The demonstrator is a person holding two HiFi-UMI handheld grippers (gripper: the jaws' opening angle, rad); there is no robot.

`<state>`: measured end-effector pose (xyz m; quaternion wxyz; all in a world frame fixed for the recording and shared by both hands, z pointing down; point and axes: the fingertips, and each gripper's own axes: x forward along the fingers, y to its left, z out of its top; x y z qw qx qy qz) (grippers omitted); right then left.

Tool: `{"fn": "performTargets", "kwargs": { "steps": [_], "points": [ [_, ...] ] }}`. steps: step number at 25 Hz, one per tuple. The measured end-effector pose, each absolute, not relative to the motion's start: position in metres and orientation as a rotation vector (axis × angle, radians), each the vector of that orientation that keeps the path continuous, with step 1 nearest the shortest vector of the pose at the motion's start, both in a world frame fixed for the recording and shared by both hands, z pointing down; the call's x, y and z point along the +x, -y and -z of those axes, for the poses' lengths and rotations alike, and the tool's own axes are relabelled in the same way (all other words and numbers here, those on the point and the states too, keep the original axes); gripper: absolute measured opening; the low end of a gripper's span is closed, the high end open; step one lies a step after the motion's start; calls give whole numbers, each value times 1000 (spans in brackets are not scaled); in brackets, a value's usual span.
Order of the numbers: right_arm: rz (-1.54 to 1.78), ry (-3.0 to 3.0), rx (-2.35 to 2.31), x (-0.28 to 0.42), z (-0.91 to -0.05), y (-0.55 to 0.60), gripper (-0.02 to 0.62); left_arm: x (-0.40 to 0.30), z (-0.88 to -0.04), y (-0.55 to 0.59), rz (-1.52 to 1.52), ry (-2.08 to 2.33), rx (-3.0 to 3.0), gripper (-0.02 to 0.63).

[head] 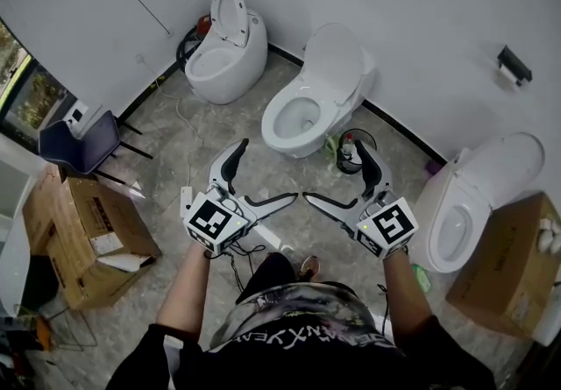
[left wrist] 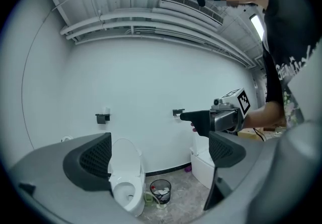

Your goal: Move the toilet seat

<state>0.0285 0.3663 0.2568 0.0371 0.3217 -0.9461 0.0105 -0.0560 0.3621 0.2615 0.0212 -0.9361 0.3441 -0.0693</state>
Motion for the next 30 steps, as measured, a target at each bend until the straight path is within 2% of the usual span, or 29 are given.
{"fn": "performTargets", "kwargs": {
  "steps": [17, 30],
  "points": [
    [36, 2894, 982, 41, -280, -355, 586, -51, -284, -351, 209, -1144, -2857, 578],
    [23, 2863, 992, 22, -297, -275, 586, -69, -305, -270, 241, -1137, -2873, 578]
  ]
}}
